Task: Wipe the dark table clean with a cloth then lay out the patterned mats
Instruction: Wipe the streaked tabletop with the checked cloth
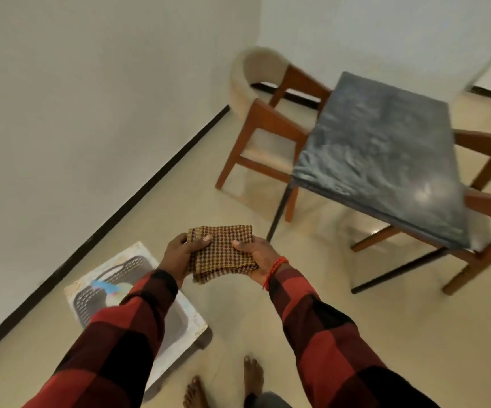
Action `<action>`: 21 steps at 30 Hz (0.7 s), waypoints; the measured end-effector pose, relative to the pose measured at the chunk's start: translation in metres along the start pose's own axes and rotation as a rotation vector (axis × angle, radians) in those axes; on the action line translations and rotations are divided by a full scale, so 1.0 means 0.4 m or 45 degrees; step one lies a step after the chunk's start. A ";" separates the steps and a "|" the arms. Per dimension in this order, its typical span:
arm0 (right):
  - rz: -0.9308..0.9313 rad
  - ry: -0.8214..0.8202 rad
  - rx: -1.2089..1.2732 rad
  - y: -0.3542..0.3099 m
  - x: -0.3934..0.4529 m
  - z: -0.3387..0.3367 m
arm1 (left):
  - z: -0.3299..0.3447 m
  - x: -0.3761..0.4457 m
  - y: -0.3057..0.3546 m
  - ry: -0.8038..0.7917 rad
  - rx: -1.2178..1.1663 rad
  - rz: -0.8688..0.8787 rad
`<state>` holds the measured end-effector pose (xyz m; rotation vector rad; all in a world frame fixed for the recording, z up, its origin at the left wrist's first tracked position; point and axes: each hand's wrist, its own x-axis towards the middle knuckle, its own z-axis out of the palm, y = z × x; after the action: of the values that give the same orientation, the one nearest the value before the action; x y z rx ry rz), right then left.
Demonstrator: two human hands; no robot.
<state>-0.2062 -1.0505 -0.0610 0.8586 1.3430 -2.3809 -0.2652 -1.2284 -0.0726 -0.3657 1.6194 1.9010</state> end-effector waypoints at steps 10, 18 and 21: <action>-0.234 0.113 0.150 -0.160 -0.182 -0.405 | 0.486 -0.043 -0.015 -0.289 0.157 -0.135; -0.321 0.224 0.260 -0.242 -0.294 -0.806 | 0.904 -0.022 -0.136 -0.396 0.351 -0.026; -0.354 0.272 0.293 -0.273 -0.331 -0.927 | 1.035 -0.012 -0.173 -0.458 0.389 0.001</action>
<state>-0.0232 -0.6855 -0.0504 1.0773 1.3603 -2.7666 -0.1477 -0.8270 -0.0358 0.0999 1.6226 1.5750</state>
